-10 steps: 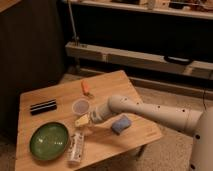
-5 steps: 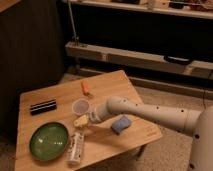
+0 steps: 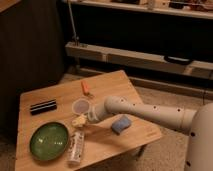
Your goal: Stand the bottle upright
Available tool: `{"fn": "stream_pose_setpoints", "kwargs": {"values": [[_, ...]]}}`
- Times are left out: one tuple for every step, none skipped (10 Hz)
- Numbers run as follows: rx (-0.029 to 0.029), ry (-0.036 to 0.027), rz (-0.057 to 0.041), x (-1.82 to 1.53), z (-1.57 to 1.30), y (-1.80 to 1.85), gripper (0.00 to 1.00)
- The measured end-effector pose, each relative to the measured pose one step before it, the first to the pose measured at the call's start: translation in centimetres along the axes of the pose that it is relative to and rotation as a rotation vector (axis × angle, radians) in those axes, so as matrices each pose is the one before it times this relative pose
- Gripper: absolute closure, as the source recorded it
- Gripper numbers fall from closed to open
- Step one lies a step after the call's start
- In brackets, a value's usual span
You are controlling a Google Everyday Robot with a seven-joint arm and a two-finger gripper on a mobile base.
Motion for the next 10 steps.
{"fn": "stream_pose_setpoints", "kwargs": {"values": [[-0.00159,-0.00312,0.00057,0.098,0.239,0.053,0.36],[-0.00268,-0.00311,-0.00058,0.089,0.148,0.041,0.36],[-0.00569,-0.00551,-0.00044,0.139,0.186,0.148,0.36],[-0.00429,-0.00492,-0.00232,0.114,0.182,0.045,0.36],[-0.0061,-0.00333,-0.0055,0.25,0.137,-0.048,0.36],[-0.00614,-0.00196,-0.00341,0.184,0.067,0.03,0.36],[-0.00539,-0.00264,-0.00146,0.106,0.083,0.08,0.4],[-0.0072,-0.00253,-0.00018,0.067,0.038,0.152,0.49],[-0.01222,-0.00369,0.00181,0.013,0.077,0.278,0.61],[-0.00718,-0.00099,0.00133,0.014,0.038,0.176,0.66]]}}
